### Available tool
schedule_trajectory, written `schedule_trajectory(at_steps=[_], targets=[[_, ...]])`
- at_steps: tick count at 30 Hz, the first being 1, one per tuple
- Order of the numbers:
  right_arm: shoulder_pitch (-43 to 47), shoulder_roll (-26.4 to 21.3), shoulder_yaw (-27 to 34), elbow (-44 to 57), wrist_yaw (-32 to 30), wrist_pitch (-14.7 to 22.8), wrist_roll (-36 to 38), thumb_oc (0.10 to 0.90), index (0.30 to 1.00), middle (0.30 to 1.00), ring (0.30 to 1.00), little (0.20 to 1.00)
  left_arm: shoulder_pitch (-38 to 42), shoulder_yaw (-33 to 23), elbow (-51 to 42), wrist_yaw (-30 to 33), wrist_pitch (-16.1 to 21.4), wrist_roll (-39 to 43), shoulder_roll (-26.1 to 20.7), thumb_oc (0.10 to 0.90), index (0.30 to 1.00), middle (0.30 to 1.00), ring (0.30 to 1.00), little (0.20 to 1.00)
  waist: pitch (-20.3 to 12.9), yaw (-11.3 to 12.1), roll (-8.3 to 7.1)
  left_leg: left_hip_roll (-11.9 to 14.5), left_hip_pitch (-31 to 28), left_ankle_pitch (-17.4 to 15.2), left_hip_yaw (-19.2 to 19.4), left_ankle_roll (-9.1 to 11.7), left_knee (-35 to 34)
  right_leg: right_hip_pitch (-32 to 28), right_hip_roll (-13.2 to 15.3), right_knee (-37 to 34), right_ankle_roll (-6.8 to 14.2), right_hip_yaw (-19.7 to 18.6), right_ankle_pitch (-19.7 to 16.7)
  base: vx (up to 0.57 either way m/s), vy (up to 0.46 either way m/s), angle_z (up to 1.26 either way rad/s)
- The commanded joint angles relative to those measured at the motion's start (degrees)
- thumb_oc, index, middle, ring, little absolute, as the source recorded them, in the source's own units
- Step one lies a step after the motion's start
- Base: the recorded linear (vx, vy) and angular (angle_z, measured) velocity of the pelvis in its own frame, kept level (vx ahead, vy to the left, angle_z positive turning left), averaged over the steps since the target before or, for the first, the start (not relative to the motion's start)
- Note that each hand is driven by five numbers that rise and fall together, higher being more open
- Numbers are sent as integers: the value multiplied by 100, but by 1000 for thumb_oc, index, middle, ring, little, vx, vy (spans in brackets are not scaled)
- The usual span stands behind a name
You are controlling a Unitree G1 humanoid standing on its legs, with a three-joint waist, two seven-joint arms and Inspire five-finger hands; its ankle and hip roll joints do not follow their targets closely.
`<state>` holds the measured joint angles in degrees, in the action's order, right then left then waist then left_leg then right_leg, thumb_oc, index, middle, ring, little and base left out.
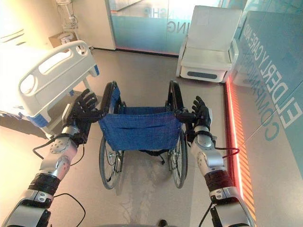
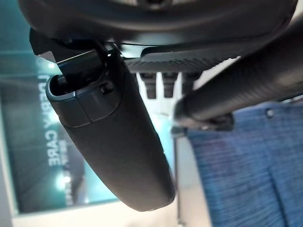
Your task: Push the wheelchair next to the bed
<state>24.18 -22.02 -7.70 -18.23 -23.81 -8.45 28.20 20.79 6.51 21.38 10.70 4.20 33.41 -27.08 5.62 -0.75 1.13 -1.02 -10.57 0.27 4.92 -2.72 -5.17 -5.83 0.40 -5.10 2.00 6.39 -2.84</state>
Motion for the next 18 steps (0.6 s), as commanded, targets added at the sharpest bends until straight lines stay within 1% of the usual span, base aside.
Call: schedule_trajectory(at_steps=[1, 2, 3, 5, 7, 8, 11, 12, 14, 16, 17, 18], targets=[[495, -44, 111, 411, -241, 1016, -678, 800, 900, 900, 900, 900, 985, 14, -53, 220, 974, -302, -34, 800, 900, 900, 900, 900, -485, 62, -220, -274, 255, -2, -12, 145, 17, -182, -3, 10, 22, 42, -56, 0, 0, 0], [448, -55, 113, 496, -219, 1126, -908, 800, 900, 900, 900, 900, 920, -24, -127, 279, 1035, -318, -23, 800, 900, 900, 900, 900, -482, 65, -220, -278, 263, 0, -19, 142, 17, -178, -1, 10, 23, 43, -55, 0, 0, 0], [443, -52, 112, 498, -219, 1128, -913, 800, 900, 900, 900, 900, 915, -25, -130, 281, 1034, -320, -22, 800, 900, 900, 900, 900, -486, 64, -219, -278, 264, 0, -19, 142, 17, -177, -1, 10, 23, 43, -55, 0, 0, 0], [391, -93, 103, 630, -98, 1449, -1278, 800, 900, 900, 900, 900, 830, -101, -201, 337, 1105, -375, 14, 800, 900, 900, 900, 900, -477, 68, -218, -278, 274, -4, -16, 141, 17, -168, 10, 10, 31, 59, -51, 0, 0, 0], [333, -123, 102, 705, -72, 1619, -1503, 800, 900, 900, 900, 900, 781, -135, -236, 355, 1131, -364, 25, 800, 900, 900, 900, 900, -481, 67, -217, -281, 277, -6, -14, 141, 17, -164, 15, 10, 40, 70, -51, 0, 0, 0], [317, -133, 104, 717, -72, 1630, -1521, 800, 900, 900, 900, 900, 763, -142, -239, 352, 1140, -368, 29, 800, 900, 900, 900, 900, -482, 66, -218, -281, 276, -7, -13, 142, 17, -165, 16, 10, 41, 72, -51, 0, 0, 0], [238, -230, 153, 697, -4, 1488, -1372, 800, 900, 900, 900, 900, 700, -184, -239, 323, 1122, -403, 36, 800, 900, 900, 900, 900, -484, 53, -222, -279, 266, -15, 3, 148, 17, -170, 24, 10, 55, 77, -51, 0, 0, 0], [177, -255, 195, 619, 100, 1348, -1163, 800, 900, 900, 900, 900, 681, -186, -240, 333, 1088, -424, 40, 800, 900, 900, 900, 900, -488, 42, -230, -274, 265, -17, 15, 153, 17, -172, 27, 10, 60, 80, -49, 0, 0, 0], [167, -278, 197, 517, 156, 1216, -1022, 800, 900, 900, 900, 900, 710, -185, -206, 339, 1078, -414, 24, 800, 900, 900, 900, 900, -485, 35, -236, -273, 265, -16, 21, 159, 17, -171, 27, 10, 62, 79, -53, 0, 0, 0], [160, -294, 198, 343, 270, 867, -607, 800, 900, 900, 900, 900, 751, -157, -159, 414, 1062, -440, 20, 800, 900, 900, 900, 900, -488, 20, -246, -272, 268, -17, 26, 163, 17, -167, 26, 10, 61, 77, -51, 0, 0, 0], [172, -295, 199, 282, 307, 753, -446, 800, 900, 900, 900, 900, 770, -150, -140, 429, 1049, -458, 17, 800, 900, 900, 900, 900, -487, 19, -249, -270, 268, -15, 28, 166, 17, -168, 26, 10, 59, 77, -52, 0, 0, 0], [176, -299, 200, 280, 308, 750, -438, 800, 900, 900, 900, 900, 773, -150, -139, 430, 1049, -458, 17, 800, 900, 900, 900, 900, -485, 20, -249, -270, 268, -15, 28, 166, 17, -168, 27, 10, 59, 77, -51, 0, 0, 0]])
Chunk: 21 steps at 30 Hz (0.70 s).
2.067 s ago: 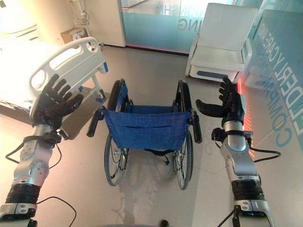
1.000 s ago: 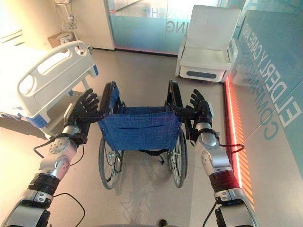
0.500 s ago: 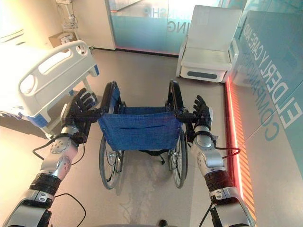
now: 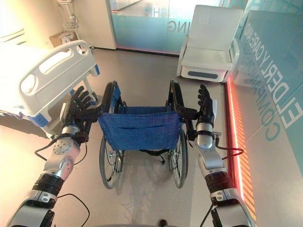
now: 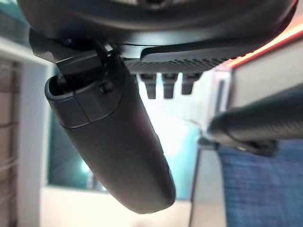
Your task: Push the wheelchair next to the bed
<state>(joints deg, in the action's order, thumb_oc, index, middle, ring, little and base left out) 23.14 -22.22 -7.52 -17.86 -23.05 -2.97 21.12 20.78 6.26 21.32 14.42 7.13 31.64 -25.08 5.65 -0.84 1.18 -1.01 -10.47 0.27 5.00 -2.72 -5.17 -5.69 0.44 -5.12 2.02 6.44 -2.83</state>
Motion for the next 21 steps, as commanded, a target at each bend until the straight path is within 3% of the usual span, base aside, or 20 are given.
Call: schedule_trajectory(at_steps=[1, 4, 9, 16, 21], targets=[[293, -270, 181, 153, 296, 36, 517, 800, 900, 900, 900, 900, 800, -120, -98, 94, 758, -313, -185, 800, 900, 900, 900, 900, -485, 27, -259, -272, 257, -13, 20, 167, 17, -184, 21, 12, 55, 72, -55, 0, 0, 0], [309, -196, 174, -104, 363, -283, 1119, 800, 900, 900, 900, 900, 879, -81, 13, 201, 770, -450, -221, 800, 900, 900, 900, 900, -480, 33, -273, -273, 258, -8, 14, 170, 17, -190, 23, 12, 49, 85, -61, 0, 0, 0], [352, -127, 155, -300, 238, -392, 1204, 800, 900, 900, 900, 900, 957, 9, 90, 344, 694, -682, -255, 800, 900, 900, 900, 900, -467, 48, -278, -275, 258, -6, -9, 167, 17, -200, 24, 12, 44, 93, -60, 0, 0, 0], [363, -77, 124, -406, 156, -621, 1366, 800, 900, 900, 900, 900, 937, 74, 186, 279, 92, -741, -306, 800, 900, 900, 900, 900, -462, 76, -269, -284, 266, 6, -43, 161, 17, -200, 26, 12, 46, 92, -68, 0, 0, 0], [435, -44, 83, -509, 228, -719, 1547, 800, 900, 900, 900, 900, 981, 128, 296, -5, -245, -284, -279, 800, 900, 900, 900, 900, -454, 89, -258, -288, 270, 14, -57, 159, 17, -201, 28, 12, 53, 107, -76, 0, 0, 0]])
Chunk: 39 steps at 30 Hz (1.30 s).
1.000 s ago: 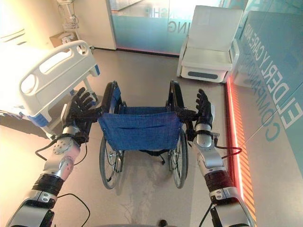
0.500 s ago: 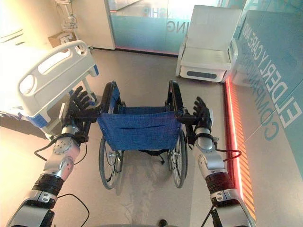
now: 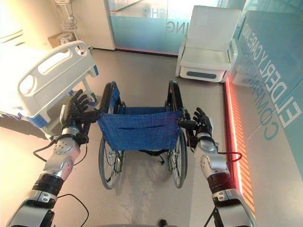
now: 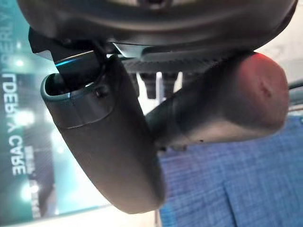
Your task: Push the wheelchair next to the bed
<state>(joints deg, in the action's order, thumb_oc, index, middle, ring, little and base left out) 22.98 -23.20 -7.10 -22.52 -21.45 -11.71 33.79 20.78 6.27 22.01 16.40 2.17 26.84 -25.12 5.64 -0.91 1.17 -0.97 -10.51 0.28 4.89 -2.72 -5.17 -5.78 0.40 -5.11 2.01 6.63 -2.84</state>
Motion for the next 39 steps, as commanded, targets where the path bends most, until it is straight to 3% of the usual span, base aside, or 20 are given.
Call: schedule_trajectory(at_steps=[1, 13, 30, 39], targets=[[463, 75, 36, -64, 101, 110, 356, 800, 900, 900, 900, 900, 986, 124, 234, -296, 149, 375, -233, 800, 900, 900, 900, 900, -450, 97, -255, -294, 272, 12, -51, 159, 17, -192, 33, 11, 56, 89, -76, 0, 0, 0], [526, 118, -57, -138, 192, -28, 633, 800, 900, 900, 900, 900, 997, 146, 253, -927, -570, 1185, -180, 800, 900, 900, 900, 900, -437, 121, -216, -285, 294, 39, -50, 165, 17, -178, 40, 11, 65, 120, -85, 0, 0, 0], [658, 27, -256, -124, 235, -36, 735, 800, 900, 900, 900, 900, 1482, 544, 750, -67, -1445, -887, -864, 800, 900, 900, 900, 900, -424, 109, -179, -296, 338, 69, -36, 171, 17, -144, 36, 11, 74, 127, -86, 0, 0, 0], [737, 55, -327, -150, 221, -25, 629, 800, 900, 900, 900, 900, 1697, 741, 982, -140, -1781, -681, -808, 800, 900, 900, 900, 900, -413, 74, -168, -301, 336, 74, -28, 173, 17, -142, 40, 11, 88, 123, -98, 0, 0, 0]])
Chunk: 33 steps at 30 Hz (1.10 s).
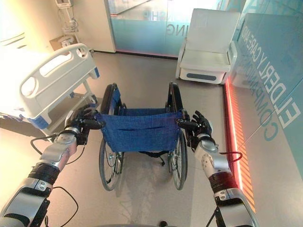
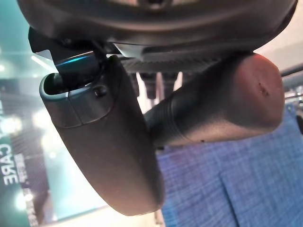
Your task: Push the wheelchair next to the bed
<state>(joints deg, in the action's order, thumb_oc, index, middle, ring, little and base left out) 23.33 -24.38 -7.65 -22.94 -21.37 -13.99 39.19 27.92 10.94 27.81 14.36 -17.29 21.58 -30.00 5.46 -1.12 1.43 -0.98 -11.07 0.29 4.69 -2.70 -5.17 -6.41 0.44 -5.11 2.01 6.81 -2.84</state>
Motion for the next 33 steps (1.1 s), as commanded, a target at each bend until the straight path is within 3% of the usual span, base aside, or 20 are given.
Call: schedule_trajectory(at_steps=[1, 6, 20, 33], targets=[[718, 175, -282, -108, 212, 194, 92, 800, 900, 900, 900, 900, 1008, 294, 431, 101, 147, -163, -323, 800, 900, 900, 900, 900, -393, 88, -191, -301, 393, 71, -4, 171, 17, -75, 36, 11, 90, 100, -100, 0, 0, 0], [719, 196, -337, -161, 228, 255, 101, 800, 900, 900, 900, 900, 1122, 304, 521, 485, 286, -271, -390, 800, 900, 900, 900, 900, -398, 74, -187, -302, 397, 72, 9, 174, 17, -71, 39, 11, 90, 94, -99, 0, 0, 0], [732, 244, -350, -113, 256, 106, 68, 800, 900, 900, 900, 900, 1059, 289, 465, -138, 11, 249, -228, 800, 900, 900, 900, 900, -383, 66, -163, -306, 404, 71, 4, 166, 17, -61, 42, 11, 88, 81, -107, 0, 0, 0], [903, 66, -603, -337, 589, -491, 204, 800, 900, 900, 900, 900, 1314, 456, 726, -596, -337, 624, -360, 800, 900, 900, 900, 900, -370, 48, -156, -303, 424, 88, 45, 172, 17, -46, 46, 11, 93, 84, -118, 0, 0, 0]])
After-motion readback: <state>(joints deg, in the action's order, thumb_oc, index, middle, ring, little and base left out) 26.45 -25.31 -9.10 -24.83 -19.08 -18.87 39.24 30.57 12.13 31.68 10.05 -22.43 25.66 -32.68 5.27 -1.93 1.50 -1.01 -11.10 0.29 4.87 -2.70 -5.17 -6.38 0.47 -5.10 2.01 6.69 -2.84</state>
